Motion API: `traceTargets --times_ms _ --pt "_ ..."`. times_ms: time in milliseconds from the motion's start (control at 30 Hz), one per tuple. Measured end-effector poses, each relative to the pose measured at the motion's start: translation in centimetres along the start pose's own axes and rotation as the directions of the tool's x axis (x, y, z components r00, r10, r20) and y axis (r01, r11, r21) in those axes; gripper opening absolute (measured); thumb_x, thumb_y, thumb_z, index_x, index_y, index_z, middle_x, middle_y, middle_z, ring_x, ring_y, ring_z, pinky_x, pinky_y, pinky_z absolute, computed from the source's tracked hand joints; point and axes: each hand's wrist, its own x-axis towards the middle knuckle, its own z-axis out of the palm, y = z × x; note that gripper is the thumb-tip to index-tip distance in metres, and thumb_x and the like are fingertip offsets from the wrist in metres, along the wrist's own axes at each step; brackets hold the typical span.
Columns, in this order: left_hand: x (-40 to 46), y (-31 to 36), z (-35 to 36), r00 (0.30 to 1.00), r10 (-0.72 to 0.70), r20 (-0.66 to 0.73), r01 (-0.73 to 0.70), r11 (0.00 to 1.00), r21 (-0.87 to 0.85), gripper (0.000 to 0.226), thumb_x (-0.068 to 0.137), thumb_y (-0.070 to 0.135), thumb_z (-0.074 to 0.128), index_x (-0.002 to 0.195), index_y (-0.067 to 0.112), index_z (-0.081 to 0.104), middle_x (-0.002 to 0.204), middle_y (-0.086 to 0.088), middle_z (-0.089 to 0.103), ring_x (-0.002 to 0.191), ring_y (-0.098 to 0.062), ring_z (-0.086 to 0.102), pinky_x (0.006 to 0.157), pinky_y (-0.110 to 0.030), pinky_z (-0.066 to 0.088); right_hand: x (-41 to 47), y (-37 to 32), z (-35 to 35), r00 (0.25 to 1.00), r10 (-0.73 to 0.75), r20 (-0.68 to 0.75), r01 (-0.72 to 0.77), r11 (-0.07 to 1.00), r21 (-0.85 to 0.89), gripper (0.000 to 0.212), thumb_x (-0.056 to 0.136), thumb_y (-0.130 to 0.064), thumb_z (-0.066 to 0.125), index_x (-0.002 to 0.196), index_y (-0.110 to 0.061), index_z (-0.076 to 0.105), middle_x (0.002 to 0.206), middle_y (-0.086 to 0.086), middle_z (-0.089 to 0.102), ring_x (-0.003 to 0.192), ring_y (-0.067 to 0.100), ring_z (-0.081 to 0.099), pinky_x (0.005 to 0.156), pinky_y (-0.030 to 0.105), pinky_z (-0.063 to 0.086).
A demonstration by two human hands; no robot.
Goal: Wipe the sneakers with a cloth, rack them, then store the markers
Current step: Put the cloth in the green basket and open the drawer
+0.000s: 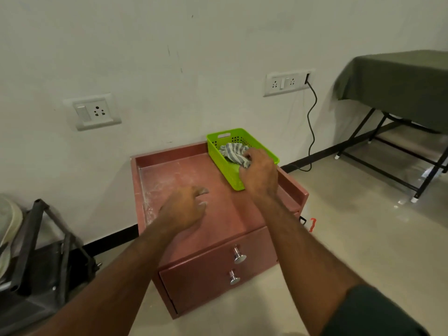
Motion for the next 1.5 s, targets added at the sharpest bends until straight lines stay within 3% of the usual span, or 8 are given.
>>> traceTargets --times_ms 367,567,667,767,867,1033,1267,1500 --pt "4.1 1.0 1.1 0.998 0.008 0.056 -0.006 1.0 -0.028 0.046 0.087 0.021 0.068 0.133 0.02 0.064 0.133 -0.007 0.065 0.127 -0.021 0.058 0.108 -0.029 0.043 7.4 1.4 2.7 0.845 0.246 0.475 -0.001 0.888 -0.459 0.046 0.062 -0.043 0.073 0.102 -0.021 0.067 0.107 0.0 0.067 0.105 0.027 0.063 0.091 0.045 0.041" --pt "-0.9 1.8 1.7 0.993 -0.01 0.12 0.019 0.998 -0.068 0.045 0.084 0.03 0.062 0.128 0.022 0.067 0.127 -0.001 0.069 0.118 -0.019 0.064 0.102 -0.033 0.049 -1.8 0.9 -0.6 0.995 0.018 0.094 -0.025 0.997 0.071 0.007 0.075 -0.022 0.069 0.071 -0.017 0.066 0.076 0.0 0.069 0.075 0.021 0.064 0.071 0.031 0.049" --pt "-5.4 1.8 2.5 0.989 -0.015 0.148 0.016 1.0 -0.003 0.042 0.085 0.035 0.06 0.126 0.029 0.062 0.127 0.003 0.069 0.113 -0.022 0.066 0.097 -0.037 0.053 -10.0 1.2 -1.5 0.995 0.064 0.07 -0.068 0.996 0.057 0.013 0.077 -0.018 0.063 0.065 -0.013 0.06 0.069 0.008 0.065 0.069 0.028 0.06 0.064 0.035 0.044" --pt "-9.7 1.0 3.1 0.975 0.003 0.22 -0.026 0.995 0.1 0.047 0.095 0.029 0.059 0.142 0.022 0.054 0.152 0.001 0.048 0.138 -0.019 0.046 0.111 -0.032 0.036 -14.0 2.7 -1.4 0.85 0.32 0.417 -0.262 0.946 -0.192 0.013 0.076 -0.021 0.058 0.07 -0.009 0.061 0.08 0.014 0.07 0.081 0.033 0.066 0.072 0.035 0.055" --pt "-13.8 -0.7 3.0 0.949 -0.022 0.316 -0.023 0.99 0.138 0.055 0.1 0.03 0.054 0.152 0.022 0.039 0.161 0.003 0.032 0.148 -0.015 0.03 0.118 -0.033 0.026 -16.1 3.5 -0.9 0.595 0.394 0.7 -0.122 0.906 -0.406 0.021 0.079 -0.022 0.065 0.094 -0.009 0.07 0.101 0.013 0.071 0.097 0.031 0.067 0.084 0.038 0.058" --pt "-16.5 -2.5 2.7 0.95 -0.03 0.312 -0.021 0.987 0.157 0.068 0.099 0.031 0.056 0.158 0.024 0.024 0.166 0.003 0.019 0.151 -0.015 0.02 0.121 -0.032 0.022 -18.4 3.0 0.5 0.475 0.405 0.781 0.091 0.86 -0.502 0.057 0.081 -0.034 0.077 0.131 -0.014 0.057 0.128 0.011 0.059 0.115 0.034 0.06 0.101 0.045 0.05" --pt "-17.4 -2.5 4.7 0.931 -0.003 0.365 -0.138 0.923 0.36 0.081 0.099 0.034 0.052 0.16 0.017 0.0 0.168 -0.005 -0.005 0.154 -0.02 -0.008 0.125 -0.039 0.001 -21.6 2.4 0.2 0.633 0.371 0.68 0.16 0.796 -0.584 0.041 0.098 -0.018 0.052 0.138 -0.011 0.047 0.147 0.008 0.04 0.122 0.035 0.052 0.107 0.045 0.041" --pt "-17.9 -2.9 5.8 0.932 0.013 0.361 -0.178 0.886 0.428 0.08 0.1 0.033 0.047 0.159 0.013 -0.002 0.168 -0.007 -0.004 0.154 -0.023 -0.009 0.124 -0.042 0.0 -24.9 2.4 -2.2 0.641 0.401 0.654 0.099 0.802 -0.589 0.044 0.09 -0.019 0.06 0.132 -0.009 0.051 0.14 0.011 0.042 0.119 0.03 0.052 0.108 0.041 0.043"
